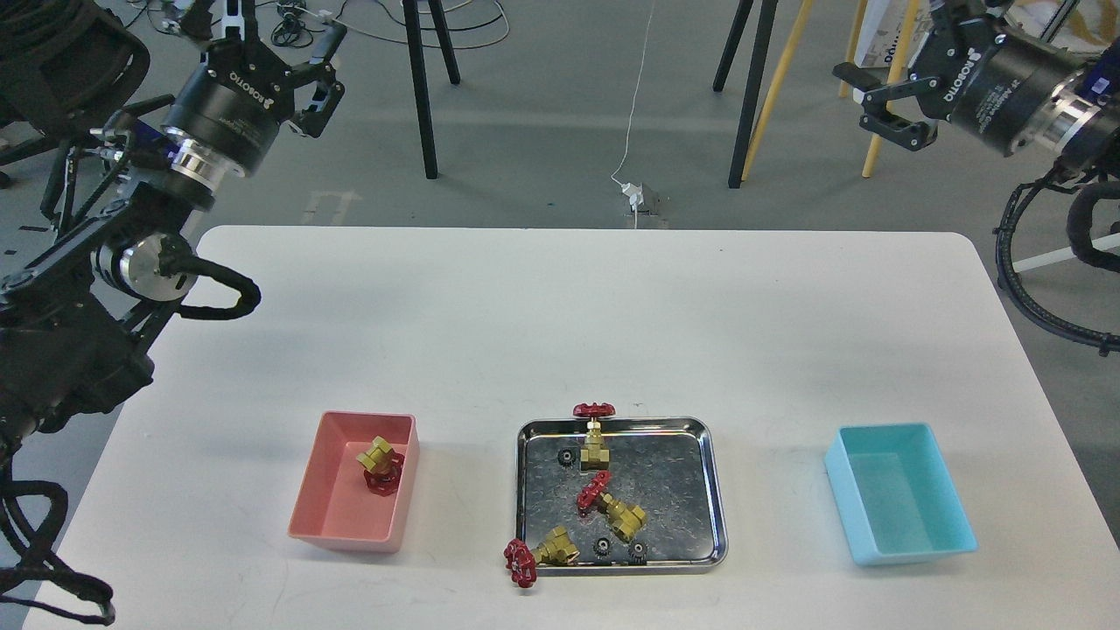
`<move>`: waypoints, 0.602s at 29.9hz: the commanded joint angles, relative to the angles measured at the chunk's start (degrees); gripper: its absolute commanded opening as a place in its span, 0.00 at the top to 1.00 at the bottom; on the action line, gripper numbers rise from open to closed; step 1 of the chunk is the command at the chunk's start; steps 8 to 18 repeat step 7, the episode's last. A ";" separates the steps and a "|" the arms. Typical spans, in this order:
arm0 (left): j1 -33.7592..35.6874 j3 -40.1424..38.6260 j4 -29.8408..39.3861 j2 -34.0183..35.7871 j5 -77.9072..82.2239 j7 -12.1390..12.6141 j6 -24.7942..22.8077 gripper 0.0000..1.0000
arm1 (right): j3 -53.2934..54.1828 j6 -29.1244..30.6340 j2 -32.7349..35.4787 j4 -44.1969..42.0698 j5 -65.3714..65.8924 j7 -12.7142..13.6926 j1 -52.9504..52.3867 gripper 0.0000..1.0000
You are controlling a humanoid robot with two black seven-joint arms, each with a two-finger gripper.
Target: Place valve in pink box and gear in blue box
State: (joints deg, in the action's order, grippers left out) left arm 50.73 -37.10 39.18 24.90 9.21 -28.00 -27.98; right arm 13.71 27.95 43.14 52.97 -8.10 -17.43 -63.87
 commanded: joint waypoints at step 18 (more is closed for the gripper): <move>0.16 -0.61 -7.80 -8.55 -3.23 0.00 -0.02 0.15 | 8.33 0.05 -15.36 -18.17 -2.01 -6.21 7.35 0.00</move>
